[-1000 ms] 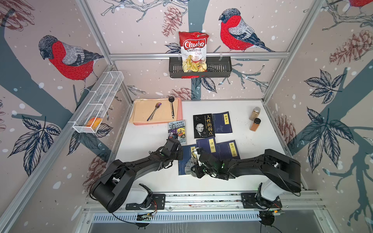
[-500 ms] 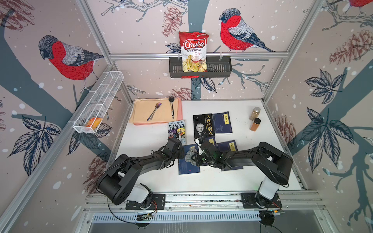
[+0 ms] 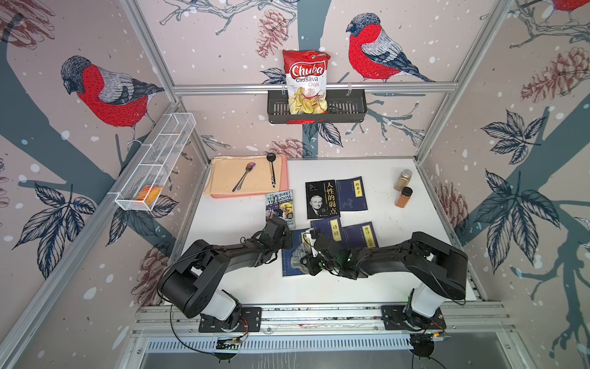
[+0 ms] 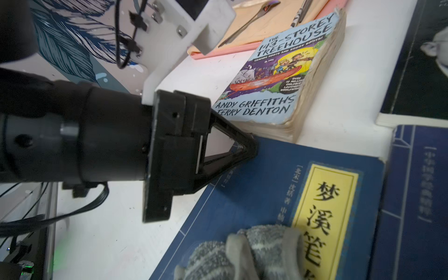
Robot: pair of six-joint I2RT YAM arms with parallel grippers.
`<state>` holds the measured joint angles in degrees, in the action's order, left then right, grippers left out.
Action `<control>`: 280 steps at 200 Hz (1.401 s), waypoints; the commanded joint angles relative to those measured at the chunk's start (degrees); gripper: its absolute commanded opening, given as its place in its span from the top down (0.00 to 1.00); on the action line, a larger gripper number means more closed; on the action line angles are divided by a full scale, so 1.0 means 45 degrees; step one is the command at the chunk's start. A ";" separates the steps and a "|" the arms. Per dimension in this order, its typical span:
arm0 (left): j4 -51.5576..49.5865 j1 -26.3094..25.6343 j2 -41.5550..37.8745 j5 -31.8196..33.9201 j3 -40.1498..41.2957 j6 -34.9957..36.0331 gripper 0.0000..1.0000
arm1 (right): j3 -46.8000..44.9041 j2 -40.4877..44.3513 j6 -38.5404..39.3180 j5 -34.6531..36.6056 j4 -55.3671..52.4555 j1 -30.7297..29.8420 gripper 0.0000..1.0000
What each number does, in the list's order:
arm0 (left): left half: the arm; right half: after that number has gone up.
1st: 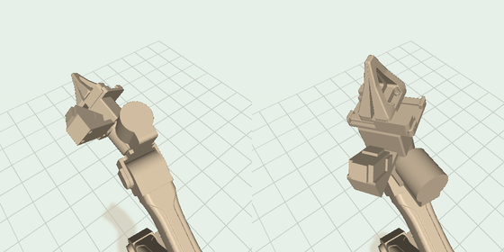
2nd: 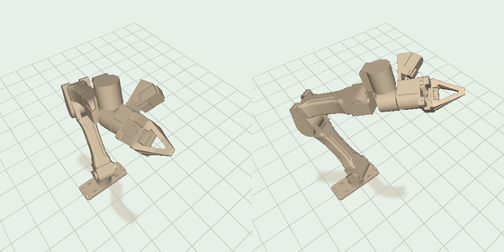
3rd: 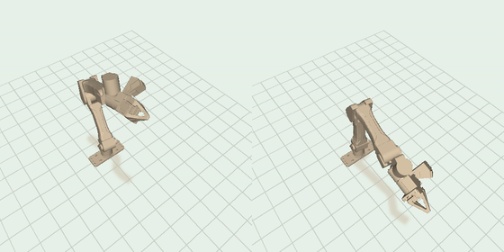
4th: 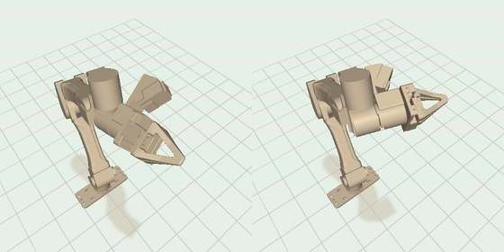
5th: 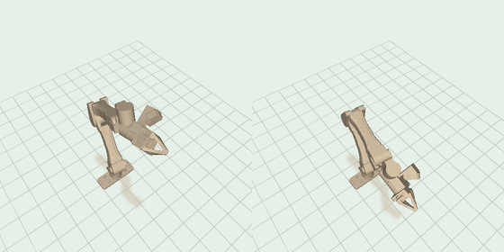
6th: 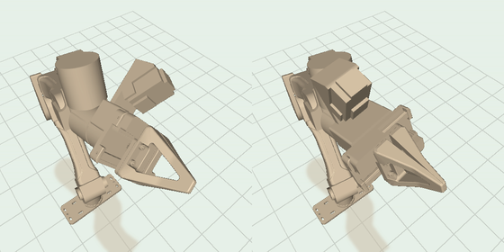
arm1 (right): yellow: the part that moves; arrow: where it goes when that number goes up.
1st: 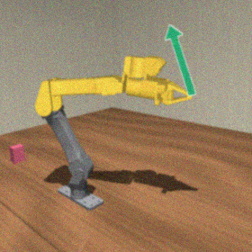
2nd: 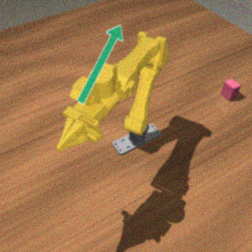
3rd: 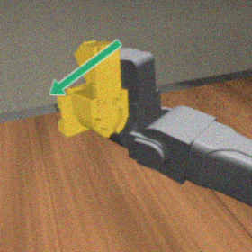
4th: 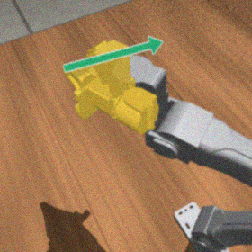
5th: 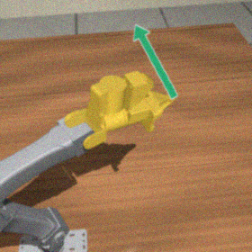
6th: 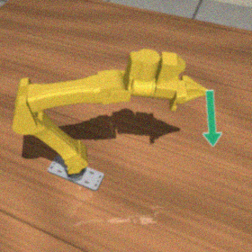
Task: Wipe the cover of the book
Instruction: Wipe the dirt from the cover of the book.
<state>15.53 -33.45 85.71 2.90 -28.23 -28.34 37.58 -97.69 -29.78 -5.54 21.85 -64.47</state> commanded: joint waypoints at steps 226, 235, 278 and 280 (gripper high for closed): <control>-0.1062 0.0054 -0.0281 -0.0374 0.1156 -0.0431 1.00 | 0.1034 -0.2008 -0.0238 0.0411 -0.0425 0.2540 0.94; -0.1102 0.0055 -0.0364 -0.0380 0.1177 -0.0450 1.00 | 0.1726 -0.2463 0.0053 0.0392 -0.0729 0.2791 0.94; -0.0872 0.0071 -0.0328 -0.0369 0.1222 -0.0503 1.00 | 0.0801 -0.1688 -0.0099 0.0747 -0.1113 0.1579 0.94; -0.0858 0.0071 -0.0295 -0.0404 0.1202 -0.0501 1.00 | 0.0646 -0.1572 -0.0154 0.0812 -0.1121 0.1442 0.94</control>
<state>21.02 -33.23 83.22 1.69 -23.18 -30.06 45.60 -107.81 -30.96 -4.08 29.04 -53.80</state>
